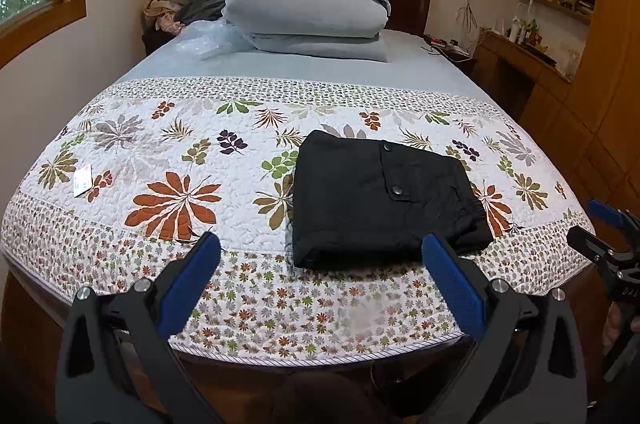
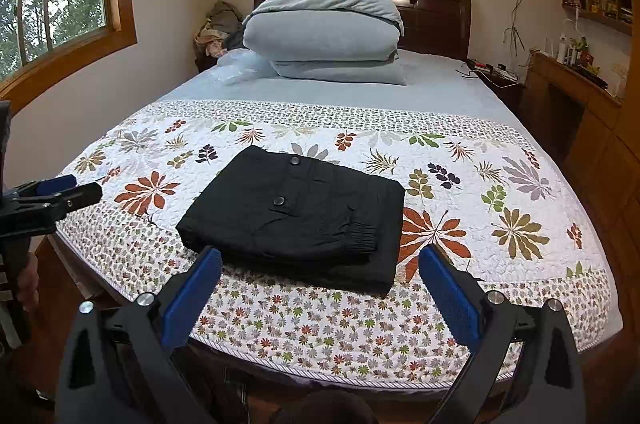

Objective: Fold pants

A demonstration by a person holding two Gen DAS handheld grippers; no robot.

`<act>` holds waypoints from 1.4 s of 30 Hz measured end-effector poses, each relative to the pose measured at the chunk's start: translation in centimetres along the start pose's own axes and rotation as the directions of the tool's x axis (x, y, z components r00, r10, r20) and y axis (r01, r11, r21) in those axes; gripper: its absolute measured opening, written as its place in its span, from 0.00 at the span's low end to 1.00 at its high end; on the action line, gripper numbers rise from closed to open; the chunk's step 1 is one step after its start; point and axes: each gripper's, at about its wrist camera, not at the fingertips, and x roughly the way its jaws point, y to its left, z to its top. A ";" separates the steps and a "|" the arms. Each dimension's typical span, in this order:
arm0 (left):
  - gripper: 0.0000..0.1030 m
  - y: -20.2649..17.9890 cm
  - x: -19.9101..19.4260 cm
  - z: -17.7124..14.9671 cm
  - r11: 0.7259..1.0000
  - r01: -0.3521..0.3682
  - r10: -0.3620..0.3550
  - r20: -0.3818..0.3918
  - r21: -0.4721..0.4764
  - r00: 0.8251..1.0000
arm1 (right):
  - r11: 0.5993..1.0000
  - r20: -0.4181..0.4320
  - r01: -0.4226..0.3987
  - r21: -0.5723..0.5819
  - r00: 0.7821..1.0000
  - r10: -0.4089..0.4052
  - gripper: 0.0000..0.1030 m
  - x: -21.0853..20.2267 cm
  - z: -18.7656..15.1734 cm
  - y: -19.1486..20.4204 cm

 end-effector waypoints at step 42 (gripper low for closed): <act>0.98 0.0 0.4 -0.2 1.000 0.020 -0.021 -0.023 -0.006 1.000 | 1.000 -0.007 0.016 0.006 1.000 -0.016 0.97 0.1 -0.2 0.0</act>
